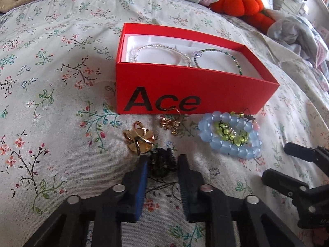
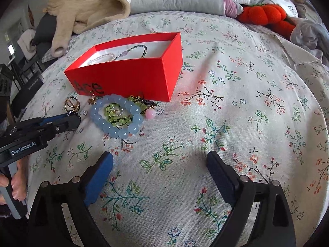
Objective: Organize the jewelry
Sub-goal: 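Grasp the black hair clip with the left tool while the right tool grasps the blue bracelet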
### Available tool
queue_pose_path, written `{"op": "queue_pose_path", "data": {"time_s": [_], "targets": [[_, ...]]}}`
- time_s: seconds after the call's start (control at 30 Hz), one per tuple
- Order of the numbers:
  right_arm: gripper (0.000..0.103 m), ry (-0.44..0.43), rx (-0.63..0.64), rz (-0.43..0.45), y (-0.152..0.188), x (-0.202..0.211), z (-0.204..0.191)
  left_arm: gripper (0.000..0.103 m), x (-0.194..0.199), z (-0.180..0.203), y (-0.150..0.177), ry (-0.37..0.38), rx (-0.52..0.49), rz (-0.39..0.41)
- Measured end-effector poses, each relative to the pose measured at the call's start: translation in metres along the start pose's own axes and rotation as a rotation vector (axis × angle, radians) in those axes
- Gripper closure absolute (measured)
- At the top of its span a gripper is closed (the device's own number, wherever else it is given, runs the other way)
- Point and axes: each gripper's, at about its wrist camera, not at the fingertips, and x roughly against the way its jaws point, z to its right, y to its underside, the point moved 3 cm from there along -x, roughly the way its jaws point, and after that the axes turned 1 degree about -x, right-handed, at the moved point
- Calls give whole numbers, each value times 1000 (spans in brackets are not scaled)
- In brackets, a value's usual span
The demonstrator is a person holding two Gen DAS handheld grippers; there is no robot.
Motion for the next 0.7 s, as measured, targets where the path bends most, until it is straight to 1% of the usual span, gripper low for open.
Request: {"op": "queue_pose_path", "data": {"time_s": [0.07,0.13,0.17,0.23,0.27,0.33,0.43,0.6,0.67,0.7], "targets": [[13,-19,-25,0,-3,1,2,83,1,-2,0,7,5,-3],[25,-40,-51,-2,-8,1,3,83,3,-2,0,7,0,-6],[28,-52,-63,-5,-10,1,3,83,4,-3,1,6,-2,-6],[41,-79,-83,-11,-16,1,2,83,7,-3,1,10,-3,-8],[45,-88,-89,-15,-18,0,0,83,8,-3,2,13,-4,-9],[61,-111,-99,-28,-22,-3,-4,83,11,-3,2,17,-11,-6],[68,-119,-108,-42,-26,-9,-9,83,14,-2,3,14,-24,-4],[71,-122,-138,-71,-32,-17,-10,83,17,-6,5,14,-27,-5],[75,-132,-154,-83,-35,-21,-9,83,16,-8,5,13,-26,-8],[80,-141,-160,-91,-36,-22,-10,83,16,-8,6,13,-26,-10]]}}
